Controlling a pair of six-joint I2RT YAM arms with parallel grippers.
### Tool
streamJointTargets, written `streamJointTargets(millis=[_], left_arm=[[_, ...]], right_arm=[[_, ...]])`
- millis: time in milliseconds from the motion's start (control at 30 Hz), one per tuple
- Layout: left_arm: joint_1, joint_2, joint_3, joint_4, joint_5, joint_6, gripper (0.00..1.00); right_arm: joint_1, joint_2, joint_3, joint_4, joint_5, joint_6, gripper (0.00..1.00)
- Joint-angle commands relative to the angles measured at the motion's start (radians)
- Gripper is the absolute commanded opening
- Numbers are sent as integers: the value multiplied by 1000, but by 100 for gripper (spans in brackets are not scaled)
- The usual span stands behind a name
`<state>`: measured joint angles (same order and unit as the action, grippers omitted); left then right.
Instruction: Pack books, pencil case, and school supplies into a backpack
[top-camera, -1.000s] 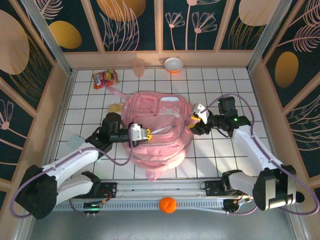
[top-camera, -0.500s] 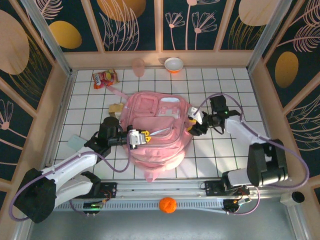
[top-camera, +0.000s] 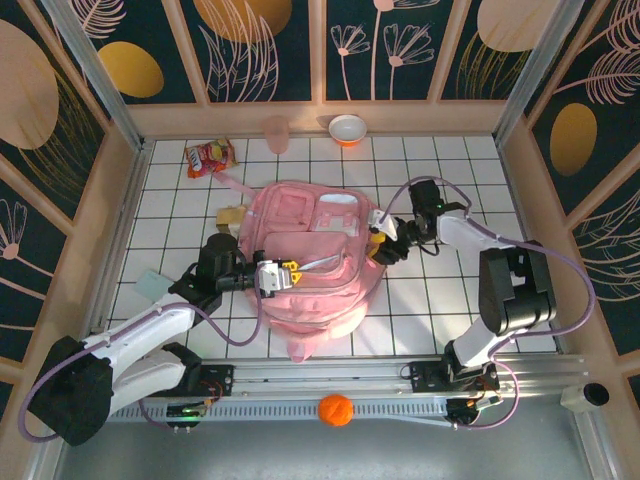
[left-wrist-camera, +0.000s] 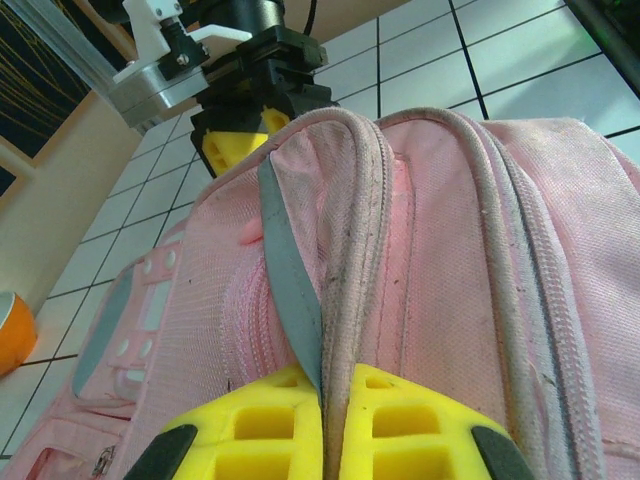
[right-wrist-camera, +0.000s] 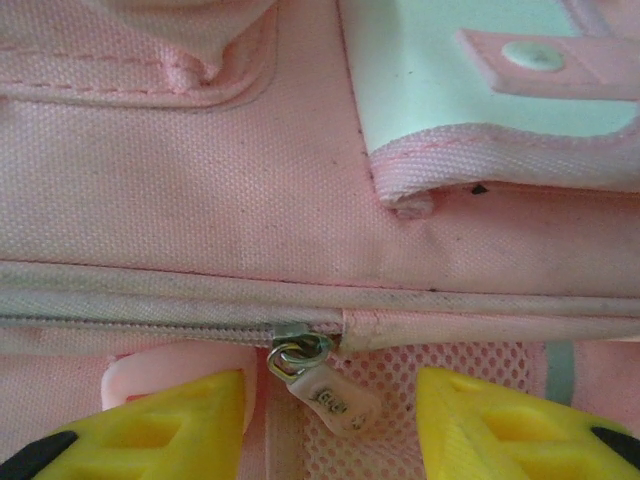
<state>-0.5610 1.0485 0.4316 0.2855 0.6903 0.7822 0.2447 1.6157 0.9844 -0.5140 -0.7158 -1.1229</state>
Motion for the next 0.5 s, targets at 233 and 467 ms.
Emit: streamJointTargets(millis=[233, 467], left_arm=[[7, -10, 35, 83, 47, 40, 0], [7, -6, 43, 68, 20, 33, 0]], right_arm=[[18, 51, 109, -132, -85, 2, 30], [15, 5, 137, -143, -60, 91, 0]])
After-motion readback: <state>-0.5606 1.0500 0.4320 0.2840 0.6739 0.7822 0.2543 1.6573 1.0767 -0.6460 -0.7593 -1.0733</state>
